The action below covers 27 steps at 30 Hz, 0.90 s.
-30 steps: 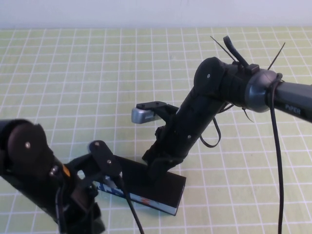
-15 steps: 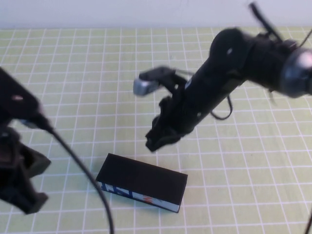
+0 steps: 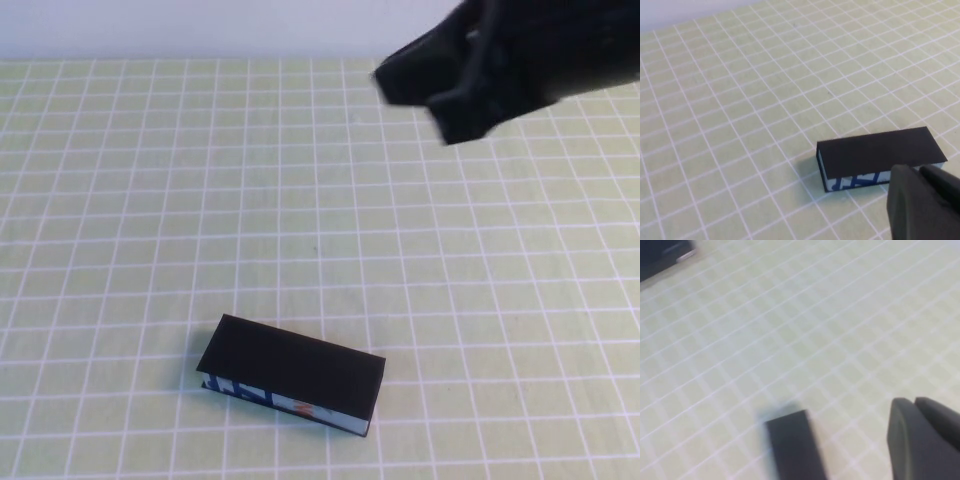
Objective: Return glasses to glasses case
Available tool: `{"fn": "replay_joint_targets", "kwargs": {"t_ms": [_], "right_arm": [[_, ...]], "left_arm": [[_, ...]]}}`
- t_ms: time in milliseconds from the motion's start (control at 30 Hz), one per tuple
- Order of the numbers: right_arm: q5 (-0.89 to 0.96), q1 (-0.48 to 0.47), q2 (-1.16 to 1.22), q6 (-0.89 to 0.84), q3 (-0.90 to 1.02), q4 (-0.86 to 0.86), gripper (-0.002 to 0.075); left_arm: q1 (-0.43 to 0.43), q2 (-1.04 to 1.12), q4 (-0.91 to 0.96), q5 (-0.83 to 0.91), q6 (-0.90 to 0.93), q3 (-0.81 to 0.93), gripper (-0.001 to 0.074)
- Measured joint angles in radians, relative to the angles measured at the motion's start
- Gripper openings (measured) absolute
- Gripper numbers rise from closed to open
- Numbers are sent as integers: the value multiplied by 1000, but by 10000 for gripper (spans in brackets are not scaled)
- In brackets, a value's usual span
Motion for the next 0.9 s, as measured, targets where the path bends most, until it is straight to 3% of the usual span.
{"fn": "replay_joint_targets", "kwargs": {"t_ms": [267, 700, 900], "right_arm": [[-171, 0, -299, 179, 261, -301, -18], [-489, 0, -883, 212, 1049, -314, -18], [-590, 0, -1080, 246, 1266, -306, -18]], "left_arm": [[0, -28, -11, -197, -124, 244, -3], [0, -28, -21, -372, -135, 304, -3], [0, -28, -21, -393, -135, 304, -3]]}}
